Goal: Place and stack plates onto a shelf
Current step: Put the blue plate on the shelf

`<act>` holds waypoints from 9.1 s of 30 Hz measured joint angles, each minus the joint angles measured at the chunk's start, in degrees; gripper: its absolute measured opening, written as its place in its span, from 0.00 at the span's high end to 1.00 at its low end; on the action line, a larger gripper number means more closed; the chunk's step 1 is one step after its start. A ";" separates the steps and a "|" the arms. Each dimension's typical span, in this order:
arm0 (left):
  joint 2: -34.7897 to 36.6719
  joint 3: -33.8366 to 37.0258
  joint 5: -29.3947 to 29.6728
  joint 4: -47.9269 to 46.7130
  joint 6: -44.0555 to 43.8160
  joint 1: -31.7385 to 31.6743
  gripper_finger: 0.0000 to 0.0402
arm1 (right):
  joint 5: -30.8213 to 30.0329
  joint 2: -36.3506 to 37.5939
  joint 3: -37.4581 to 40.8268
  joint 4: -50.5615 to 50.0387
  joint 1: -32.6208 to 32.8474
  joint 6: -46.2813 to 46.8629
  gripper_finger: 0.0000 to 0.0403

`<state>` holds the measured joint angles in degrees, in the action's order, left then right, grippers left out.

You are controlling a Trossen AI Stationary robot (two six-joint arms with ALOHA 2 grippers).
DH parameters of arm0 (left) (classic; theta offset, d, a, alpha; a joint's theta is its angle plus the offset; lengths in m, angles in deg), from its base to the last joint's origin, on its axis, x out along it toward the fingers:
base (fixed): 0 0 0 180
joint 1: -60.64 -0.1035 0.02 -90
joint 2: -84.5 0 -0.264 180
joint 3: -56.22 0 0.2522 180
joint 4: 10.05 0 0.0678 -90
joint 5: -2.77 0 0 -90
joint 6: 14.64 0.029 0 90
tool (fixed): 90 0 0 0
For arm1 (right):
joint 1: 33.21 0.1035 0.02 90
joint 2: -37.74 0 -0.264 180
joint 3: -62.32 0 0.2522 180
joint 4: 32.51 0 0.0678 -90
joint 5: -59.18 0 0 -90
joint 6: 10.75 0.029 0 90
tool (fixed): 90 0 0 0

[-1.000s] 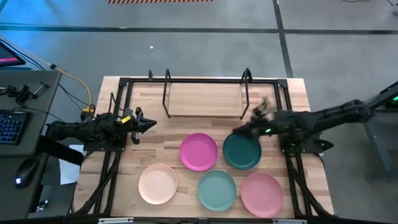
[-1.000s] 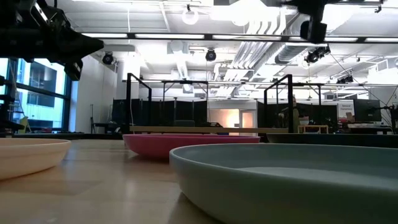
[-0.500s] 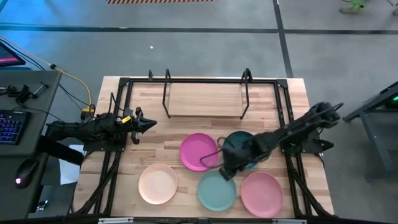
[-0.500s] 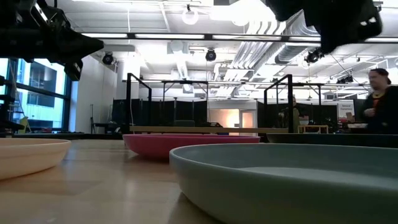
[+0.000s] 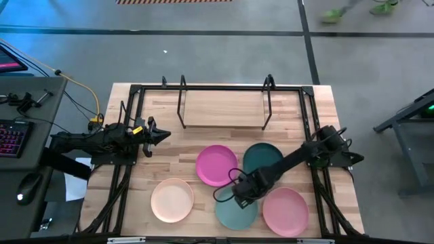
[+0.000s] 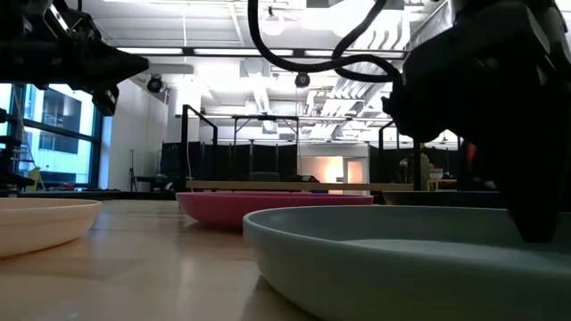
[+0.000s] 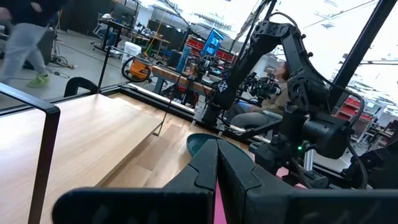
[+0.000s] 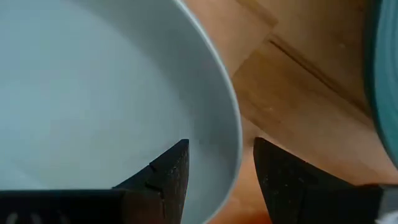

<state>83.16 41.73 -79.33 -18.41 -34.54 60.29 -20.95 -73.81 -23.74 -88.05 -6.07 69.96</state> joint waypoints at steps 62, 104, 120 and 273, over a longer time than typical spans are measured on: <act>0.00 0.00 0.00 0.00 0.00 0.00 1.00 | -39.62 24.82 6.68 -1.48 -39.88 -7.10 1.00; 0.00 0.00 0.00 0.00 0.00 0.00 1.00 | -30.21 21.22 -0.50 21.36 -26.44 -22.83 0.59; 0.00 0.00 0.00 0.02 0.00 -0.01 1.00 | -26.18 -14.06 -41.51 -10.09 -36.10 -51.08 0.63; 0.02 0.00 0.01 0.00 0.00 0.00 1.00 | -7.39 38.05 48.83 49.79 -75.10 -3.12 1.00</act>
<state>83.18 41.73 -79.31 -18.41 -34.54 60.29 -28.34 -35.75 25.09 -38.27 -81.18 66.84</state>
